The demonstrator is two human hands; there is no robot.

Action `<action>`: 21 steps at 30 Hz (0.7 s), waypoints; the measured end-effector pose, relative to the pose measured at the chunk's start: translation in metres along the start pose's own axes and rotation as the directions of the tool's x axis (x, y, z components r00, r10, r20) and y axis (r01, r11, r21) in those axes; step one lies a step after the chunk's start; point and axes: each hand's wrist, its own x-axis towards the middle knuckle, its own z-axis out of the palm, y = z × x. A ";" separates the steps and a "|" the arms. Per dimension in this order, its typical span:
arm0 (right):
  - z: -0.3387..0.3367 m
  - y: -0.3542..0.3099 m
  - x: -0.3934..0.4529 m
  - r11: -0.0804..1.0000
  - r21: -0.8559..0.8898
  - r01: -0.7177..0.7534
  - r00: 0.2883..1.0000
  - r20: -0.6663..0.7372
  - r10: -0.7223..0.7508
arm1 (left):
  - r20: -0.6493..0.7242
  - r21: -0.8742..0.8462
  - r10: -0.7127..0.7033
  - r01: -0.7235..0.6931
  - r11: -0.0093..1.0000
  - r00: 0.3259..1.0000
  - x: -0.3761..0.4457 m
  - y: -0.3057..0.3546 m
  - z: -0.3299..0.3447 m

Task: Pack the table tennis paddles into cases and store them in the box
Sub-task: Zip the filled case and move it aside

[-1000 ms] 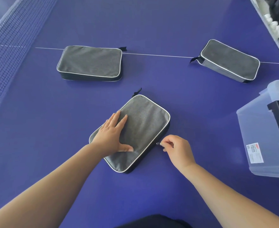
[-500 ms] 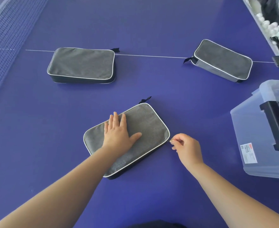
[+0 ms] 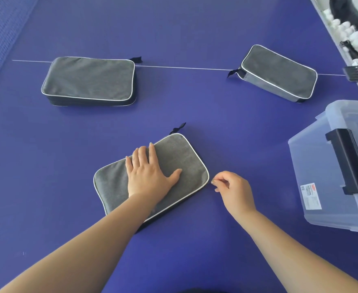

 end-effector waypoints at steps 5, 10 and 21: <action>-0.009 0.012 0.003 1.000 -0.015 0.000 1.000 -0.028 0.000 | 0.012 0.065 0.240 -0.240 0.969 0.971 -0.009 -0.006 -0.001; -0.008 0.013 0.006 0.999 -0.036 0.028 0.999 -0.036 -0.029 | 0.042 0.081 0.348 -0.350 0.933 0.937 -0.012 -0.010 -0.001; -0.009 -0.021 0.066 0.991 -0.113 0.066 0.998 0.006 -0.066 | 0.074 0.102 0.415 -0.421 0.901 0.907 -0.015 -0.013 -0.002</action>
